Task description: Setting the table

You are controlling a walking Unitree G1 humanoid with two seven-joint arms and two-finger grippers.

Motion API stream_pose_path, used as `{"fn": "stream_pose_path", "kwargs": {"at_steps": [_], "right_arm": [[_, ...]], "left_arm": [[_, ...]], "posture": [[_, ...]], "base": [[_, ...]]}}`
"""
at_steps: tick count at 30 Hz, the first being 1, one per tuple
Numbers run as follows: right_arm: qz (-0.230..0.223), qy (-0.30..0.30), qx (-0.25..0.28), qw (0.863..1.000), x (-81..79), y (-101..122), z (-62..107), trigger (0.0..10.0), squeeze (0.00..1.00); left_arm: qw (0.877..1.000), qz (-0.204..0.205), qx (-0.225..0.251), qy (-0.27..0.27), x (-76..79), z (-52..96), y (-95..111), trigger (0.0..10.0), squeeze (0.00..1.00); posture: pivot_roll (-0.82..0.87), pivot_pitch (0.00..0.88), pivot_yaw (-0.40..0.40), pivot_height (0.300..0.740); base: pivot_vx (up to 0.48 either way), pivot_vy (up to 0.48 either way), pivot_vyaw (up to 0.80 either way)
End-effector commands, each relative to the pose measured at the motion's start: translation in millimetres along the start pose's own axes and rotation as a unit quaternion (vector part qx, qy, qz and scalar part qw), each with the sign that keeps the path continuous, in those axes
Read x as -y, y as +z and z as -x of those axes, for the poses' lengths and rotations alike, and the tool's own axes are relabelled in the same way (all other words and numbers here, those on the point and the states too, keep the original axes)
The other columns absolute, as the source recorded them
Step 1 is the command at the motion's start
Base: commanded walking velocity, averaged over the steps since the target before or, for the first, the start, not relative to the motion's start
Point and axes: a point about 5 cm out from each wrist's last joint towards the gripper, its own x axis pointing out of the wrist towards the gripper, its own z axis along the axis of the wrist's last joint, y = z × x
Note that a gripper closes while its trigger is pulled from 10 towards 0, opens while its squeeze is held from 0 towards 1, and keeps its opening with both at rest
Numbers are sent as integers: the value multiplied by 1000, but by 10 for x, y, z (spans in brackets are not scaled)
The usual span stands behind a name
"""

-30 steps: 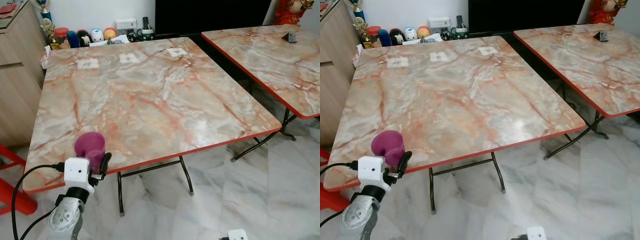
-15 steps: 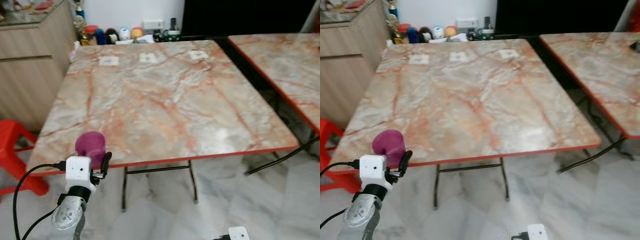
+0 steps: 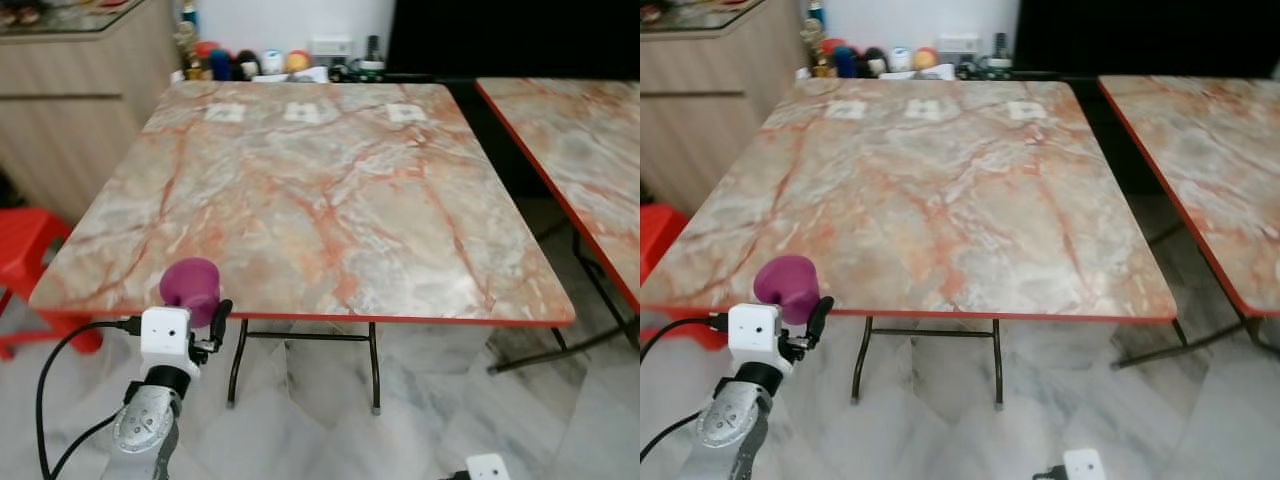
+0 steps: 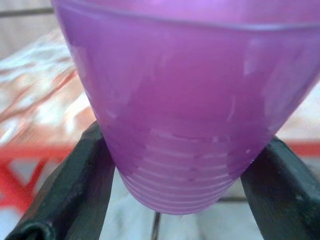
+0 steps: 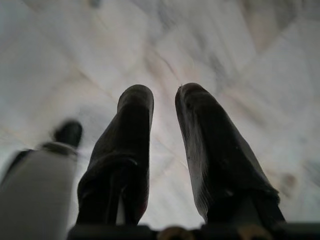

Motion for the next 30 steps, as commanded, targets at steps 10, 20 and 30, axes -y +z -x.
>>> {"fn": "stream_pose_path", "kwargs": {"at_steps": [10, 20, 30], "right_arm": [[-2, 1, -20, 1000, -8, -121, 29, 10000, 0], [-2, -1, -21, 1000, -6, -128, 31, 10000, 0], [-5, -3, -23, 1000, -20, -144, 36, 10000, 0]], "left_arm": [[1000, -2, 6, -10, 50, -10, 53, 10000, 0], [1000, -14, 2, -14, -1, 12, 47, 10000, 0], [1000, -19, 2, -23, 6, 10, 52, 10000, 0]], "posture": [[36, 121, -22, 740], [32, 110, -17, 740], [26, 94, -7, 740]], "base": [[0, -434, 0], [0, -434, 0], [0, -434, 0]]}}
